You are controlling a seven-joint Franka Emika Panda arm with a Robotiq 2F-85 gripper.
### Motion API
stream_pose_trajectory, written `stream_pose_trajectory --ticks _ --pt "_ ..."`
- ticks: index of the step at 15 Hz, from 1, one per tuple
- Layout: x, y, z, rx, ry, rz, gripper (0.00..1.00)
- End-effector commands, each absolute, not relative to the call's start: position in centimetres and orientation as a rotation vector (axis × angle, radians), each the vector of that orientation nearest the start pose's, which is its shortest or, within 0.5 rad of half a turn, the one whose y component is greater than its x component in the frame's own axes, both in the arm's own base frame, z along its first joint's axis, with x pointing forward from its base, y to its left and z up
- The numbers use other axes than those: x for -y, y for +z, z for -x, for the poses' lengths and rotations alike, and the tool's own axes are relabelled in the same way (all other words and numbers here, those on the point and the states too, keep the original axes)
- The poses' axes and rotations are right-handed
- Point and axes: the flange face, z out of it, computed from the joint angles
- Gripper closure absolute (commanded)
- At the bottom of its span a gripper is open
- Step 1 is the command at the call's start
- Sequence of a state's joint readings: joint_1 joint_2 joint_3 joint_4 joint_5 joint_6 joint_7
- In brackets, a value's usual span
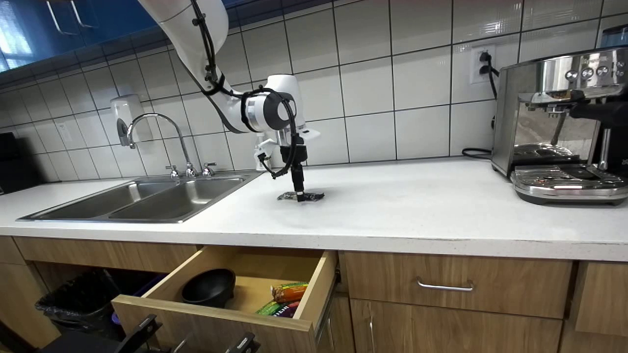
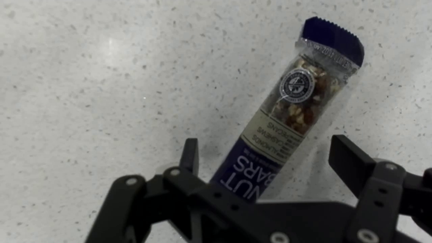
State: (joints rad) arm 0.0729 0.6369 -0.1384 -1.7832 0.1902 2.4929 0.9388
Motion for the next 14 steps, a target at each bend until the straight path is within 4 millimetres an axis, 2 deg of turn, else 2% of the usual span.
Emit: stream_pose_trajectory --ticks 1,5,6,8,14 --pt "3.61 21.26 -66.35 -1.651 -0.089 2.601 0.0" --pt "3.61 21.16 -66.47 -1.651 -0.085 2.603 0.02" --pt "3.63 21.16 -66.49 -1.652 -0.086 2.603 0.22" --pt "3.65 21.16 -66.53 -1.651 -0.086 2.603 0.31" --pt "3.82 21.22 -66.63 -1.653 -0.087 2.599 0.78"
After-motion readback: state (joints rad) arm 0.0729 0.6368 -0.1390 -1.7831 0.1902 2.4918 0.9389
